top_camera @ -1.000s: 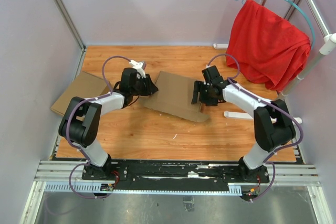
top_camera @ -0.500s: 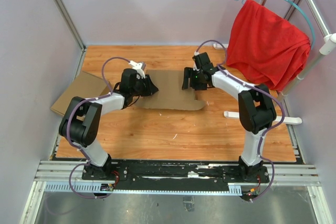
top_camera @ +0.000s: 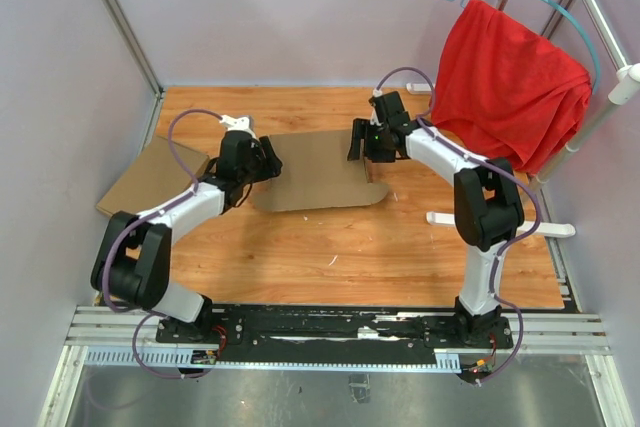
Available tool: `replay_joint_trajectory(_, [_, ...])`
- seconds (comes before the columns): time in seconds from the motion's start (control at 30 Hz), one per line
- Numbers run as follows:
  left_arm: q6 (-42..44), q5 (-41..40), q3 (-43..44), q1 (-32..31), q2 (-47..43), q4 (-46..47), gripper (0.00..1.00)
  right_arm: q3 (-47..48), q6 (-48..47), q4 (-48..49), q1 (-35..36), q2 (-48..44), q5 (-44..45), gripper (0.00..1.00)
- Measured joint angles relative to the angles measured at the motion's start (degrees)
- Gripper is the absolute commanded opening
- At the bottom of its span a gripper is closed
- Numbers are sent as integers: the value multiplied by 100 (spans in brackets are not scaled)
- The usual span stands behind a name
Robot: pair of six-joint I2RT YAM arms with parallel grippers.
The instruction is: Fold the paper box
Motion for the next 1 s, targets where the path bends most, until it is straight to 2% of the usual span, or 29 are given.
replay_joint_trajectory(0.07, [-46, -240, -94, 11, -260, -44, 70, -76, -39, -11, -2, -59, -4, 72])
replay_joint_trajectory(0.23, [-127, -398, -404, 26, -520, -26, 67, -146, -151, -37, -13, -63, -144, 72])
replay_joint_trajectory(0.47, [-140, 76, -367, 39, 330, 295, 57, -146, -258, -28, -13, -33, -367, 71])
replay_joint_trajectory(0.67, [-105, 387, -22, 42, 645, 525, 56, -146, -293, -7, -13, 31, -402, 71])
replay_joint_trajectory(1.0, [44, 428, 914, 114, 1364, 380, 55, 297, -278, -66, -92, 398, -297, 71])
